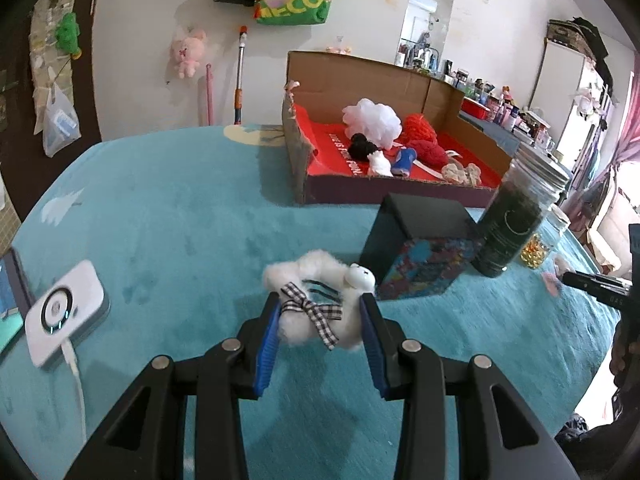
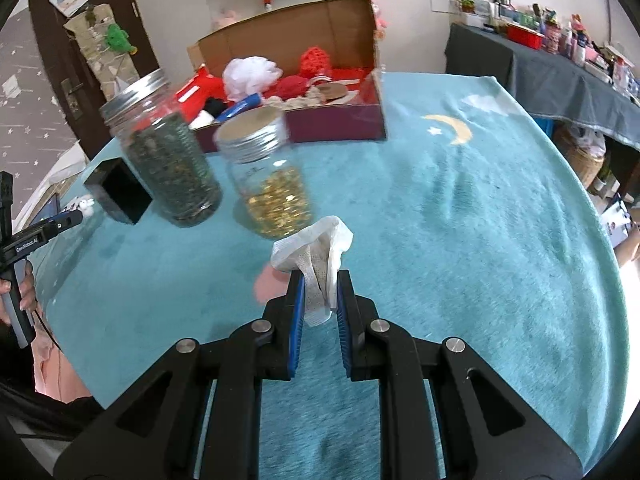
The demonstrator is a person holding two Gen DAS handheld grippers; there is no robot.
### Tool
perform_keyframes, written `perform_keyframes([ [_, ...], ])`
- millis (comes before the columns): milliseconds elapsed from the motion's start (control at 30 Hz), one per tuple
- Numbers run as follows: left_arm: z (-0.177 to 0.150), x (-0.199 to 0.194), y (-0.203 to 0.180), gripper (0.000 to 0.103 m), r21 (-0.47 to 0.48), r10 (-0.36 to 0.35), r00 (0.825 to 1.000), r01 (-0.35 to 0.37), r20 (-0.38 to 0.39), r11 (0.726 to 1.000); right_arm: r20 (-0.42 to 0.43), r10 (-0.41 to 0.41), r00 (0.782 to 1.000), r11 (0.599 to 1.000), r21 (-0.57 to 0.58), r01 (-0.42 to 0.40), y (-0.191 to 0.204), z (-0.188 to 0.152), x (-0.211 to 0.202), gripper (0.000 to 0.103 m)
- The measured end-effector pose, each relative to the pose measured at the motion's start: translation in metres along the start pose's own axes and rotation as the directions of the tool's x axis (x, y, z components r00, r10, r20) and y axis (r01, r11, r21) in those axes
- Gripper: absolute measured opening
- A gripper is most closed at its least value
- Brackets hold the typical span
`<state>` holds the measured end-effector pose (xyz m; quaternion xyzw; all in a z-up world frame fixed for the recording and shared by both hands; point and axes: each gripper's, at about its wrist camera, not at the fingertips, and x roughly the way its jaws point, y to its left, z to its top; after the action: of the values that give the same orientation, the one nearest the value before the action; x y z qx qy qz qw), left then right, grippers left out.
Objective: Organize soft objects
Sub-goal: 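Lift both held items and carry them toward the cardboard box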
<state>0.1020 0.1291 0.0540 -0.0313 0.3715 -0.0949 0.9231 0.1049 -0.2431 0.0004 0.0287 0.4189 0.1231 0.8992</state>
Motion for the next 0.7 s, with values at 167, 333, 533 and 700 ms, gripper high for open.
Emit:
perform_keyframes([
  [167,0.013,0.010,0.006,0.040,0.021,-0.024,1.000,0.024,0.000,0.999,-0.009,0.002,1.000,1.000,0.007,-0.001,-0.011,0.012,0.008,0.015],
  [333,0.025,0.024,0.011,0.040,0.048,-0.038,0.999,0.038,-0.007,0.998,-0.011,-0.008,1.000,1.000,-0.007,0.007,-0.017,0.026,0.016,0.015],
  [533,0.040,0.040,0.016,0.040,0.059,-0.058,0.998,0.059,-0.018,0.997,-0.010,-0.014,1.000,0.999,-0.031,0.014,-0.022,0.043,0.025,0.015],
  [700,0.048,0.047,0.016,0.040,0.061,-0.077,0.997,0.079,-0.026,0.995,-0.016,-0.012,1.000,0.999,-0.052,0.011,-0.022,0.055,0.031,0.015],
])
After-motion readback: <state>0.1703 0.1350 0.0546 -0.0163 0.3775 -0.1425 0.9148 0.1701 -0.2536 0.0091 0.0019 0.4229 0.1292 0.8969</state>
